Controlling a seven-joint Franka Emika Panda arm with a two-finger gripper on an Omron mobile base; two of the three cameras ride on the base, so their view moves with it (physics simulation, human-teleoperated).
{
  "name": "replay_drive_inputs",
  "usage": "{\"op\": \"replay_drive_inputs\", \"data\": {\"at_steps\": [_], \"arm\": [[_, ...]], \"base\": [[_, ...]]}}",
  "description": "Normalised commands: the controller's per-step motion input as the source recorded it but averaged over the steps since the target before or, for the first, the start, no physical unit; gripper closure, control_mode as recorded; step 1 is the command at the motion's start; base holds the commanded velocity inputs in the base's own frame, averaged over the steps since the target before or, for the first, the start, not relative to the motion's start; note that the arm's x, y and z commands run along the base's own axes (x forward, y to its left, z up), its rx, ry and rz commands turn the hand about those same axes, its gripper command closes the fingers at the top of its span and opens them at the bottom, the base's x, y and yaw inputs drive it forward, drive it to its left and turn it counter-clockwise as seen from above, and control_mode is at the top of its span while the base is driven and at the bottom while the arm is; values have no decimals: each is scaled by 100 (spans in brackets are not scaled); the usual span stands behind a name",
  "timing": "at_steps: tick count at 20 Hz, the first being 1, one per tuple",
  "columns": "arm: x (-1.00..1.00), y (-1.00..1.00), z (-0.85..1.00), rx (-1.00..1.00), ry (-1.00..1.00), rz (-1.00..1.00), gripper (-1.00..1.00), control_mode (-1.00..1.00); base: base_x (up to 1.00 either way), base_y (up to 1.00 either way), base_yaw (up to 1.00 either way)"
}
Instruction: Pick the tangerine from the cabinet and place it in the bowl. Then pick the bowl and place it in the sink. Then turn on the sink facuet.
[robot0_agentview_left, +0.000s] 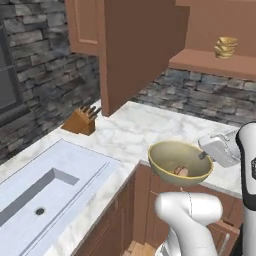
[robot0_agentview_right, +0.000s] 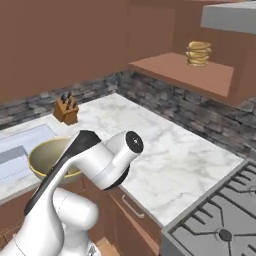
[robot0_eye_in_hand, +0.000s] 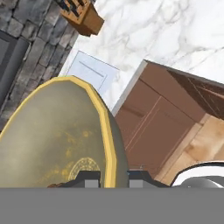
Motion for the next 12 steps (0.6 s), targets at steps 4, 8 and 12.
{"op": "replay_drive_inputs", "data": {"at_steps": [4, 8, 12], "arm": [[0, 0, 0, 0, 0, 0, 100, 100], [0, 0, 0, 0, 0, 0, 100, 100], [0, 0, 0, 0, 0, 0, 100, 100]], "base": [[0, 16, 60], [0, 28, 64], [0, 47, 64]]}}
